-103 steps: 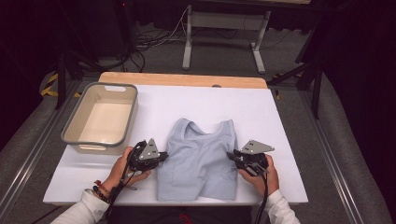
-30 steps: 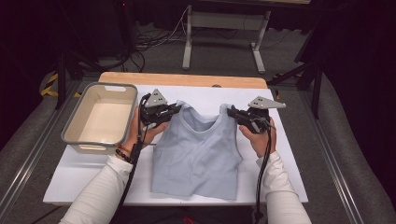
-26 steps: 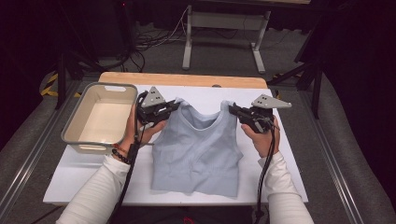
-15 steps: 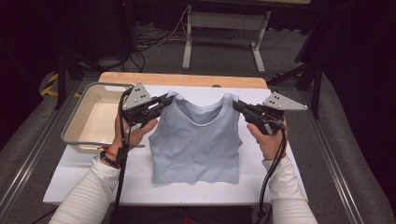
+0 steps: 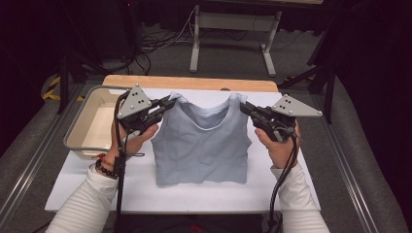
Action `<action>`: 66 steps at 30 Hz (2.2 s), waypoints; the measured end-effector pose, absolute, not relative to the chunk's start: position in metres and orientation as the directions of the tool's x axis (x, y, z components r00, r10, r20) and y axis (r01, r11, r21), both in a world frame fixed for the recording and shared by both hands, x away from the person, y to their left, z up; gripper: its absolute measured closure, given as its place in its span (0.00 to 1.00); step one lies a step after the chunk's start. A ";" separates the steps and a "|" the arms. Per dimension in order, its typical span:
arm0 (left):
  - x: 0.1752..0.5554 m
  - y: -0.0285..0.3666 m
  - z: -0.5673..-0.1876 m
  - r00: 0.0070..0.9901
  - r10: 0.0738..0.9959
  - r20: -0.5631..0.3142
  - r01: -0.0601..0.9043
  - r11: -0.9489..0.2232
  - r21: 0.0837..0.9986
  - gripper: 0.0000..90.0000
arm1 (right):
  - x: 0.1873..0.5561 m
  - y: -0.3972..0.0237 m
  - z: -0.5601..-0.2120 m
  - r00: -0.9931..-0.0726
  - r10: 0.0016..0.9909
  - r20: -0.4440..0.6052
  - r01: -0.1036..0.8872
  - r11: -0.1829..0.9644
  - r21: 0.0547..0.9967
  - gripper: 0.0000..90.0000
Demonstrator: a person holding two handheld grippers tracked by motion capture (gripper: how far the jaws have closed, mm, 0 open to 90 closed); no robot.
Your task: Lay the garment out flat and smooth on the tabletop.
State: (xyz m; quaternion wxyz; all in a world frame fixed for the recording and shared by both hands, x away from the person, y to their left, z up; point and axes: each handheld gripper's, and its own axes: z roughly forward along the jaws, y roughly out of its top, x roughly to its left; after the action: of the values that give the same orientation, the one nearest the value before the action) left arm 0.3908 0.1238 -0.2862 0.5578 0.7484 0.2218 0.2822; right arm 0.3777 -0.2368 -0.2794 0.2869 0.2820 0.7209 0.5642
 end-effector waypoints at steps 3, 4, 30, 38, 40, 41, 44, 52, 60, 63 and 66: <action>0.397 0.124 -0.289 0.731 0.659 0.178 0.026 -0.288 0.957 0.94 | 0.383 -0.236 -0.282 -0.667 0.739 -0.091 0.091 0.203 0.975 0.98; 0.399 0.124 -0.289 0.728 0.662 0.178 0.028 -0.288 0.957 0.94 | 0.385 -0.236 -0.283 -0.664 0.742 -0.090 0.094 0.203 0.975 0.98; 0.367 0.134 -0.251 0.753 0.638 0.161 -0.030 -0.211 0.977 0.94 | 0.350 -0.231 -0.245 -0.670 0.733 -0.116 0.017 0.172 0.985 0.98; 0.373 0.133 -0.256 0.747 0.645 0.160 -0.015 -0.225 0.974 0.94 | 0.351 -0.227 -0.251 -0.674 0.731 -0.108 0.036 0.178 0.983 0.98; 0.383 0.131 -0.260 0.741 0.654 0.153 0.006 -0.234 0.972 0.94 | 0.358 -0.227 -0.255 -0.670 0.735 -0.104 0.050 0.184 0.982 0.98; 0.389 0.130 -0.262 0.734 0.662 0.151 0.016 -0.240 0.971 0.94 | 0.363 -0.227 -0.258 -0.669 0.736 -0.101 0.055 0.185 0.981 0.98; 0.406 0.126 -0.272 0.728 0.673 0.130 0.061 -0.253 0.966 0.94 | 0.380 -0.229 -0.268 -0.657 0.750 -0.077 0.088 0.178 0.980 0.98; 0.456 0.107 -0.302 0.678 0.725 0.120 0.147 -0.294 0.944 0.93 | 0.435 -0.230 -0.299 -0.603 0.798 -0.021 0.193 0.171 0.966 0.98; 0.494 0.090 -0.332 0.627 0.769 0.126 0.222 -0.331 0.917 0.88 | 0.477 -0.227 -0.322 -0.552 0.833 -0.016 0.266 0.195 0.944 0.97; 0.505 0.086 -0.343 0.606 0.787 0.119 0.259 -0.336 0.906 0.82 | 0.490 -0.226 -0.332 -0.531 0.847 -0.030 0.282 0.210 0.936 0.91; 0.510 0.086 -0.352 0.576 0.810 0.112 0.278 -0.323 0.905 0.71 | 0.501 -0.227 -0.341 -0.495 0.868 -0.040 0.302 0.215 0.929 0.79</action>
State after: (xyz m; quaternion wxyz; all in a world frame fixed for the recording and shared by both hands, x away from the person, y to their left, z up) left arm 0.5101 0.0857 -0.3521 0.4586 0.7599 0.3580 0.2899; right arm 0.5008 -0.2269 -0.3409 0.2964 0.4057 0.7207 0.4776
